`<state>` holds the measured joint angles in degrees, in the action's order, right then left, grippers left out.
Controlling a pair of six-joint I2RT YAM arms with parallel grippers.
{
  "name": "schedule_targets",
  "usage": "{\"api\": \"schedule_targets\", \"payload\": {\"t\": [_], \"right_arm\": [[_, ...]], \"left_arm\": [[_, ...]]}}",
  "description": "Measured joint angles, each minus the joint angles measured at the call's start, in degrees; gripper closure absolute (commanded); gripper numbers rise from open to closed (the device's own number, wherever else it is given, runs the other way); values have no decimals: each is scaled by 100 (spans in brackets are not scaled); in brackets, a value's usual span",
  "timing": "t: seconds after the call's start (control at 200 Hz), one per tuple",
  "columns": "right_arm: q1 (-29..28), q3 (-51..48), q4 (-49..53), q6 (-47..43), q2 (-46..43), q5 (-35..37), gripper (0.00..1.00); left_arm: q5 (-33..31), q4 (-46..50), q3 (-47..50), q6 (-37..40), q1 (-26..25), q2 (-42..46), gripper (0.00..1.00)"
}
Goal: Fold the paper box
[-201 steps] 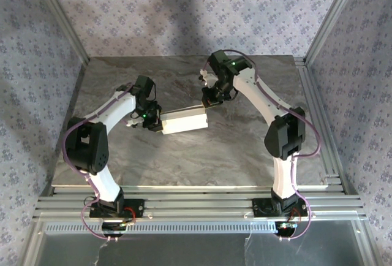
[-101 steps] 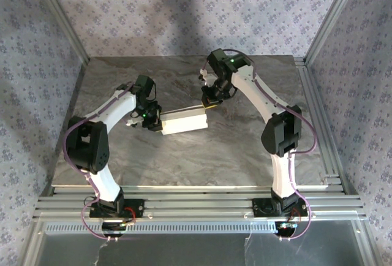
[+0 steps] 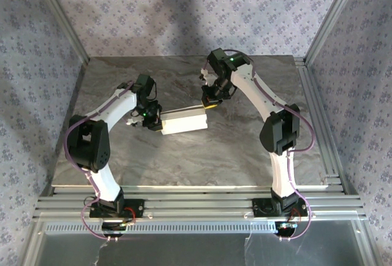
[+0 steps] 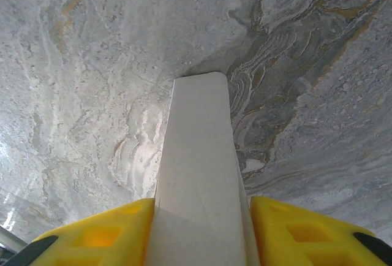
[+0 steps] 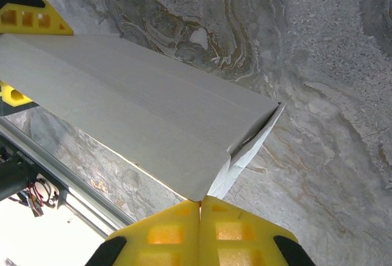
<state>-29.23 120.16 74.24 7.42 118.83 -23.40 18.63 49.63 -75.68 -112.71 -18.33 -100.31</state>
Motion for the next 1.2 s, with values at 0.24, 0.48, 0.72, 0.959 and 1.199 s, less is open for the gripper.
{"api": "schedule_targets", "payload": {"t": [0.24, 0.48, 0.72, 0.959, 1.199], "right_arm": [[2, 28, 4, 219, 11, -50, 100], [28, 33, 13, 269, 13, -195, 100], [50, -24, -31, 293, 13, -258, 100], [116, -28, -103, 487, 13, -450, 100], [153, -28, -160, 527, 13, -540, 100]], "left_arm": [[-2, 15, 0, 44, 0, 0, 58], [-4, 31, -2, 66, 0, 0, 58], [-4, 35, -2, 66, 0, 0, 58], [-13, 37, -2, 68, 0, 0, 58], [-24, 37, -4, 85, 0, 0, 58]]}}
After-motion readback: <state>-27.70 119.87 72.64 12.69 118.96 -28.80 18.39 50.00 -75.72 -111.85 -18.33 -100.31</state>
